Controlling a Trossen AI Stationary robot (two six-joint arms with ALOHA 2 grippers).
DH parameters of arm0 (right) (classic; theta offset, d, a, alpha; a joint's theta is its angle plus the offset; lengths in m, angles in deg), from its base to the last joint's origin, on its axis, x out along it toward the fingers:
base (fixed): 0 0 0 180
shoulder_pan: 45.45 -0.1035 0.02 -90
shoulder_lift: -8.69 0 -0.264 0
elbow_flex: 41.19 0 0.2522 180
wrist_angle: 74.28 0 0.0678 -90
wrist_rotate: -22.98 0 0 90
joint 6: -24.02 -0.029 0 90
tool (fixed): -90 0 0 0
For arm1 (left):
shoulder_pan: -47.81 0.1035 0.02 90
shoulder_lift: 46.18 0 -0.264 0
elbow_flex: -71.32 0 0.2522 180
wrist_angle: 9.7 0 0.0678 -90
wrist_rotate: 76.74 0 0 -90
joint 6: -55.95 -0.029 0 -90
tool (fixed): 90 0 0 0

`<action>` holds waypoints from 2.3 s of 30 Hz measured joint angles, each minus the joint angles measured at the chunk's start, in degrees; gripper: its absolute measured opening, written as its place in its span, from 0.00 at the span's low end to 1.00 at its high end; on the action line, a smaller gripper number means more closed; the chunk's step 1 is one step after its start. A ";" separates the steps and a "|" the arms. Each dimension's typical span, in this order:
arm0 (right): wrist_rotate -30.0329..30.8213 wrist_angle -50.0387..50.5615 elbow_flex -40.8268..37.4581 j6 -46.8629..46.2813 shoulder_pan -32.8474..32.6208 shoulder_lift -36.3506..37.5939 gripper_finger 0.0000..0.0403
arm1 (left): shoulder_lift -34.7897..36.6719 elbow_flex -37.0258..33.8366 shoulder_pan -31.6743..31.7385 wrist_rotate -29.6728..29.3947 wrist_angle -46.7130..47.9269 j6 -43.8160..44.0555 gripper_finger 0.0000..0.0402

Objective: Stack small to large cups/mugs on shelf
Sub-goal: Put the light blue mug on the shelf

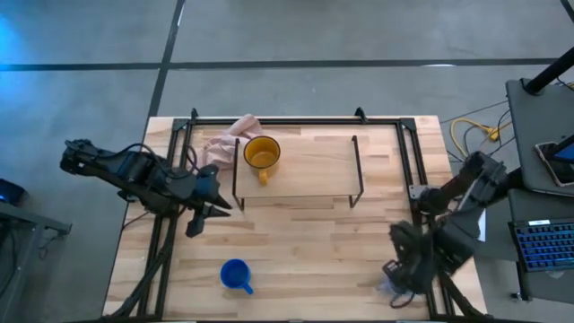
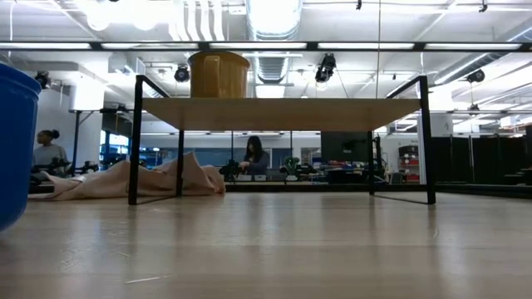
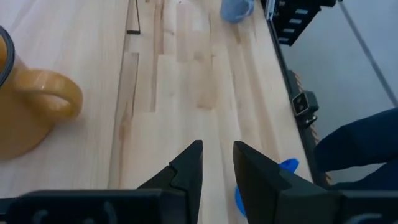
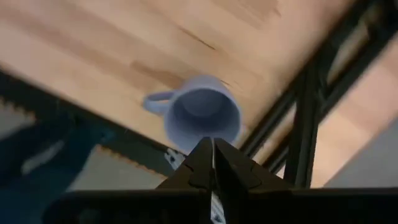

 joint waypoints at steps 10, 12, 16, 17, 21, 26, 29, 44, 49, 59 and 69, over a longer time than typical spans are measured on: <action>-10.94 -1.99 -6.87 -16.02 -4.43 -3.19 0.04 | 1.20 -1.92 0.00 2.09 -0.24 -1.07 0.19; -11.73 -3.14 -7.81 -16.23 -4.42 -3.65 0.06 | 1.25 -1.96 0.00 2.82 -0.20 -1.19 0.19; -13.32 -3.99 -9.37 -19.09 -4.39 -4.88 0.14 | 1.33 -2.01 0.00 3.30 -0.18 -2.02 0.19; -14.55 -3.88 -9.80 -19.30 -4.37 -5.14 0.17 | 1.39 -2.06 0.00 3.42 -0.13 -2.02 0.19; -15.97 -5.94 -12.81 -20.86 -4.55 -5.86 0.28 | 1.46 -2.08 0.04 3.45 -0.18 -2.26 0.19; -13.74 -10.69 -15.93 -21.16 -4.38 -6.11 0.35 | 1.46 -2.25 0.04 3.46 -0.11 -2.25 0.19; -11.14 -12.19 -17.10 -21.17 -4.35 -5.67 0.35 | 1.41 -2.27 0.04 3.48 -0.12 -2.24 0.19; -6.97 -21.92 -26.75 -17.70 -5.06 -3.37 0.35 | 1.33 -2.30 0.04 3.45 -0.11 -1.89 0.19; -6.93 -22.16 -27.51 -16.10 -5.07 -3.09 0.35 | 1.20 -2.30 0.07 3.11 -0.11 -1.80 0.19; -8.52 -26.81 -31.25 -8.59 -5.07 -1.93 0.23 | 1.20 -2.32 0.11 0.81 -0.11 -0.45 0.19; -7.43 -27.37 -30.75 -0.38 -4.88 -1.05 0.05 | 0.87 -2.34 0.15 -0.85 -0.11 -0.25 0.19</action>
